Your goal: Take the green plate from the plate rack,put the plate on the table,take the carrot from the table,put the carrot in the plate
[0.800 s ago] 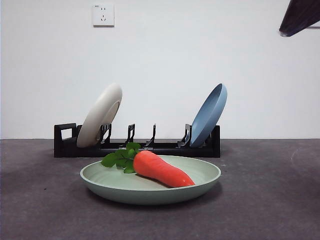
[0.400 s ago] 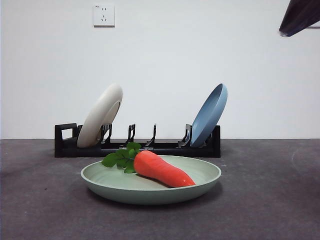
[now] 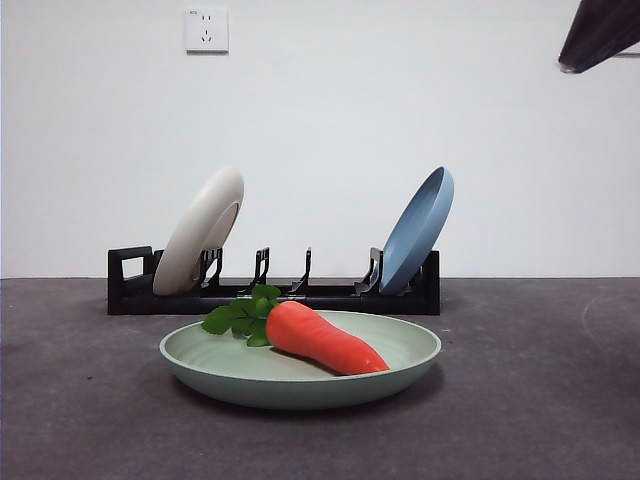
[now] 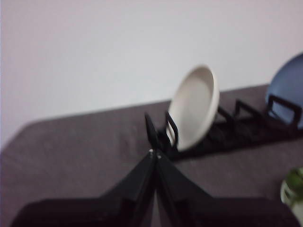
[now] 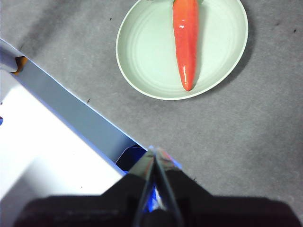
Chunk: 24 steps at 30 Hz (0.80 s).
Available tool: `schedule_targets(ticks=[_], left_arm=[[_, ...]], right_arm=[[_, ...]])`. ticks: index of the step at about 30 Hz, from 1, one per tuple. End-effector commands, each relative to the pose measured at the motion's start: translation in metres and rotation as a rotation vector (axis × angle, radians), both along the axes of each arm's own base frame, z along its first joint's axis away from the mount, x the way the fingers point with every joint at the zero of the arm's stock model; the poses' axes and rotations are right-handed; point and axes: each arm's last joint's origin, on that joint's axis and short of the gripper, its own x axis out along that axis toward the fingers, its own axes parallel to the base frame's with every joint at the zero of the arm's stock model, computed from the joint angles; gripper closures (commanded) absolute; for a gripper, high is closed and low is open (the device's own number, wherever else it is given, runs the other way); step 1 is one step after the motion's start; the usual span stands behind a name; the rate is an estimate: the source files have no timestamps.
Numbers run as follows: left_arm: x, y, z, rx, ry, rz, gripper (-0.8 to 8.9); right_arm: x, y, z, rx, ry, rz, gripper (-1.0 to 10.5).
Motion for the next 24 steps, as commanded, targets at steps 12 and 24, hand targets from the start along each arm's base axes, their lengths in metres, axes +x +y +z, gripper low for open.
schedule_targets(ticks=[12, 24], left_arm=[[-0.002, 0.0, -0.053, -0.109, 0.135, 0.002, 8.16], [-0.003, -0.001, -0.057, -0.167, 0.191, -0.033, 8.16]], right_arm=[[0.0, 0.0, -0.001, 0.001, 0.001, -0.004, 9.5], [0.0, 0.0, -0.001, 0.001, 0.001, -0.004, 9.4]])
